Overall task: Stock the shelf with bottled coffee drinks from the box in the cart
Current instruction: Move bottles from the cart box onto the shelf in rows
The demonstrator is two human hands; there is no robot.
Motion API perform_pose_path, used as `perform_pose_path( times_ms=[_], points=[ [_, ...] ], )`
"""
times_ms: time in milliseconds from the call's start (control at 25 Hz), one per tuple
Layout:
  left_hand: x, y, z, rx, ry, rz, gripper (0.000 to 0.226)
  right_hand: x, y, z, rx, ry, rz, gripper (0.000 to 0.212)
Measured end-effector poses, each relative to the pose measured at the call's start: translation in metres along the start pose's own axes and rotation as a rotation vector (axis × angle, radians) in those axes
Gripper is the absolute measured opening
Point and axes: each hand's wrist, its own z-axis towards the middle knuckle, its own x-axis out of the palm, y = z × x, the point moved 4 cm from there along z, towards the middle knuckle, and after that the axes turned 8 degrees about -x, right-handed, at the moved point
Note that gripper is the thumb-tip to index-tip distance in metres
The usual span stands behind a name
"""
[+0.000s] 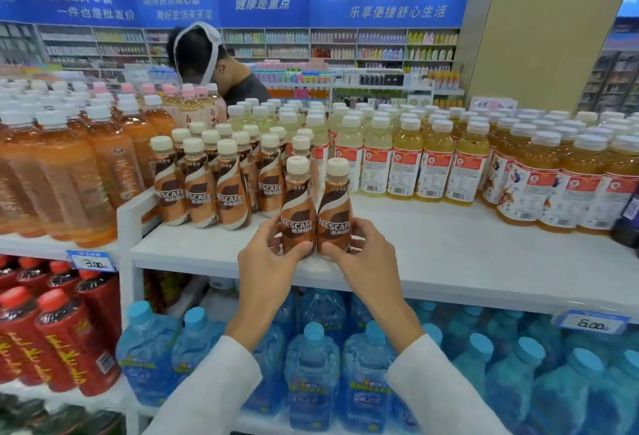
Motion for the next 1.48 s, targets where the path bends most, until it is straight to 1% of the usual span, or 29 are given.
perform_pose_path(
  times_ms=[160, 320, 480, 680, 840, 1120, 1480],
  points=[
    [-0.024, 0.01, 0.031, 0.006, -0.081, 0.109, 0.066, 0.044, 0.016, 0.02, -0.011, 0.038, 0.034, 0.051],
    [-0.026, 0.014, 0.053, 0.032, -0.141, 0.241, 0.063, 0.064, 0.018, 0.033, -0.008, 0.032, 0.012, 0.051],
    [-0.023, 0.022, 0.056, 0.014, -0.201, 0.139, 0.055, 0.071, 0.018, 0.038, -0.012, 0.041, 0.017, 0.052],
    [-0.019, 0.022, 0.059, 0.026, -0.225, 0.15, 0.046, 0.073, 0.018, 0.041, -0.002, 0.03, 0.017, 0.054],
    [-0.018, 0.023, 0.056, 0.035, -0.258, 0.154, 0.048, 0.074, 0.018, 0.041, 0.006, 0.033, 0.025, 0.055],
    [-0.02, 0.02, 0.057, 0.027, -0.24, 0.123, 0.047, 0.077, 0.018, 0.043, 0.004, 0.04, -0.01, 0.057],
    [-0.018, 0.022, 0.056, 0.034, -0.252, 0.123, 0.053, 0.079, 0.015, 0.043, -0.011, 0.044, -0.014, 0.059]
  ],
)
